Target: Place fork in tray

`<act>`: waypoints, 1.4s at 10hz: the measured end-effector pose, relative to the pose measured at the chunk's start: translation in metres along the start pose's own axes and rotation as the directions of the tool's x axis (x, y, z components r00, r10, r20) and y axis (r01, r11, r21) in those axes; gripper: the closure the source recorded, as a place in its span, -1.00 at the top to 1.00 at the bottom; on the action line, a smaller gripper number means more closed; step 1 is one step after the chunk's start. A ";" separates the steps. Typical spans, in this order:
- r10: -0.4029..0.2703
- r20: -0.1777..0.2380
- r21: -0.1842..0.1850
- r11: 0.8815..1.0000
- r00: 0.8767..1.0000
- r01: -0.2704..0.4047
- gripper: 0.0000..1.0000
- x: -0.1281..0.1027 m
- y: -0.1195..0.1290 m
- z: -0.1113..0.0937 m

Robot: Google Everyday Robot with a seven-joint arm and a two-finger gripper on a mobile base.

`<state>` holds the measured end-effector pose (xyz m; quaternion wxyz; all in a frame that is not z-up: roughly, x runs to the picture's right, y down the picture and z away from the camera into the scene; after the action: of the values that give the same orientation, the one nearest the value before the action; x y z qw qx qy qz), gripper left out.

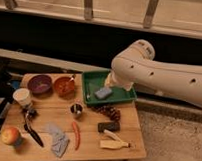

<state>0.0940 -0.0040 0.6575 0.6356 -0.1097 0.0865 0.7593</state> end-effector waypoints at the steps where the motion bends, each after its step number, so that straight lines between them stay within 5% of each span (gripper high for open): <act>1: -0.014 0.003 -0.017 1.000 1.000 0.014 0.34 -0.005 0.010 0.004; 8: -0.093 -0.013 -0.215 0.973 0.996 0.088 0.34 -0.052 0.145 0.047; 14: -0.061 0.003 -0.208 0.976 0.998 0.060 0.34 -0.054 0.154 0.065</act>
<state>-0.0524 -0.0643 0.7339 0.6434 -0.1796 0.0045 0.7442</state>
